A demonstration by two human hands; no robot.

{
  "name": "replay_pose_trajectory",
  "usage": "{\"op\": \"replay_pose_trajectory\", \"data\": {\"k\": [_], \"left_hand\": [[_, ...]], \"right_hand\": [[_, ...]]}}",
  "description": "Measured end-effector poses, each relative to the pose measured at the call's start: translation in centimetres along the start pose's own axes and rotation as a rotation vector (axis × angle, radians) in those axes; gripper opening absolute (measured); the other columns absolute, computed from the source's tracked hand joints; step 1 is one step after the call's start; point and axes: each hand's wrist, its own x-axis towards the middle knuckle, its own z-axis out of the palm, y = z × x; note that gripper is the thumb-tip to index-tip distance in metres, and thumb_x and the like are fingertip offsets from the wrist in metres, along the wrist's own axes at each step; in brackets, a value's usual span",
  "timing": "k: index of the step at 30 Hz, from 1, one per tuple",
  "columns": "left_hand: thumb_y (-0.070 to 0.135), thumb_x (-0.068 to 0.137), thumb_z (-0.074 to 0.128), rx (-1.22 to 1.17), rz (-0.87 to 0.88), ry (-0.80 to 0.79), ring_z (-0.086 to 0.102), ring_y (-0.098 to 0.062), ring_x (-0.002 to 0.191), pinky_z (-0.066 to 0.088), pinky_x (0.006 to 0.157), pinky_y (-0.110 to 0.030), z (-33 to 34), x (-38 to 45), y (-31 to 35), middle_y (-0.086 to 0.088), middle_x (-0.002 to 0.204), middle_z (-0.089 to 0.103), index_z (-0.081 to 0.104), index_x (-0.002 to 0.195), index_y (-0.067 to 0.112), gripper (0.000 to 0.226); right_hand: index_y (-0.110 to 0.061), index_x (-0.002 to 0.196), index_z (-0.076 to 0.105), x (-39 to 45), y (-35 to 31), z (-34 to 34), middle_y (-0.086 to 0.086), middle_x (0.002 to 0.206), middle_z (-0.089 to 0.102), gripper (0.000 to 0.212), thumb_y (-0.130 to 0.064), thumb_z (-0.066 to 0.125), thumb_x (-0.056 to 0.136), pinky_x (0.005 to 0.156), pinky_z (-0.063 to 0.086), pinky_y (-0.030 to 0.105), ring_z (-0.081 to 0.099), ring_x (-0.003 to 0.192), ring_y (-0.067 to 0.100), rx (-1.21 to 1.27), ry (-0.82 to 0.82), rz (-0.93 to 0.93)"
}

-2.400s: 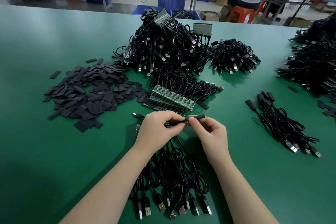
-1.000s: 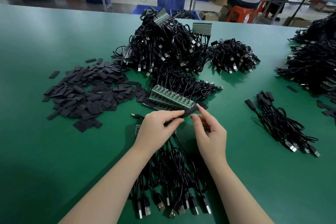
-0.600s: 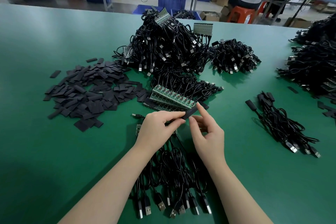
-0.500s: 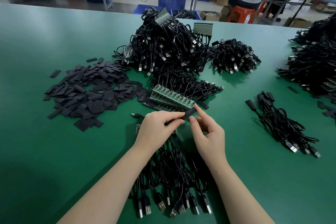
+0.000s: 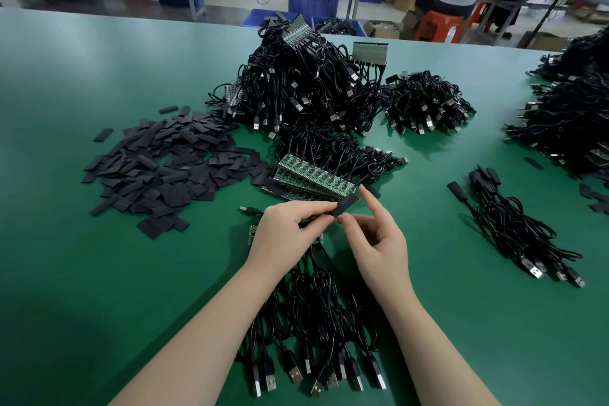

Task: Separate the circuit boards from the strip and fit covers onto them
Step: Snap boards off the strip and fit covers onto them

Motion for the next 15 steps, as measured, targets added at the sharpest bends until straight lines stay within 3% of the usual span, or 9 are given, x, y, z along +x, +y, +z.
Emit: {"op": "replay_pose_trajectory", "data": {"k": [2,4,8,10,12,15], "left_hand": [[0.016,0.083,0.073,0.015,-0.001,-0.019,0.063,0.012,0.095,0.046,0.084,-0.007,0.1,-0.1,0.2,0.039,0.094,0.066,0.069,0.109,0.042,0.037],[0.019,0.082,0.071,0.064,0.003,-0.032,0.061,0.012,0.097,0.041,0.085,-0.004,0.1,-0.2,0.4,0.032,0.096,0.069,0.067,0.116,0.044,0.042],[0.021,0.081,0.074,0.081,0.008,-0.047,0.059,0.014,0.099,0.037,0.087,-0.001,0.0,-0.2,0.6,0.024,0.095,0.072,0.066,0.122,0.040,0.045],[0.024,0.080,0.076,0.100,0.005,-0.071,0.061,0.011,0.100,0.043,0.093,-0.010,0.0,-0.1,0.7,0.021,0.098,0.072,0.066,0.123,0.037,0.046],[0.029,0.081,0.076,0.192,0.013,-0.083,0.062,0.006,0.102,0.047,0.099,-0.029,0.0,0.1,0.8,0.020,0.102,0.072,0.069,0.119,0.033,0.039],[0.028,0.085,0.073,0.241,0.025,-0.071,0.065,0.000,0.099,0.049,0.094,-0.041,0.0,0.3,0.6,0.017,0.099,0.073,0.077,0.103,0.028,0.019]], "right_hand": [[-0.047,0.111,0.057,0.1,0.0,0.2,-0.017,0.079,0.072,0.033,-0.026,0.071,0.090,0.060,0.043,0.011,0.058,0.063,-0.002,-0.005,-0.017,0.042],[-0.031,0.084,0.063,0.3,0.1,0.1,-0.013,0.063,0.061,0.012,-0.027,0.072,0.089,0.053,0.037,0.015,0.048,0.055,0.002,-0.025,-0.035,0.053],[-0.010,0.069,0.060,0.5,0.1,-0.5,-0.010,0.056,0.043,0.026,-0.021,0.073,0.088,0.049,0.030,0.016,0.036,0.053,0.003,0.021,-0.028,0.050],[-0.007,0.071,0.063,0.6,-0.2,-0.7,-0.004,0.059,0.048,0.024,-0.020,0.073,0.089,0.052,0.033,0.017,0.041,0.056,0.005,0.086,0.003,0.075],[-0.012,0.072,0.067,0.6,-0.3,-0.9,0.001,0.066,0.059,0.019,-0.017,0.072,0.089,0.058,0.042,0.018,0.052,0.063,0.009,0.198,0.076,0.124],[-0.021,0.073,0.071,0.7,-0.5,-1.0,-0.003,0.072,0.070,0.018,-0.015,0.071,0.090,0.066,0.049,0.013,0.063,0.068,0.005,0.304,0.154,0.171]]}}
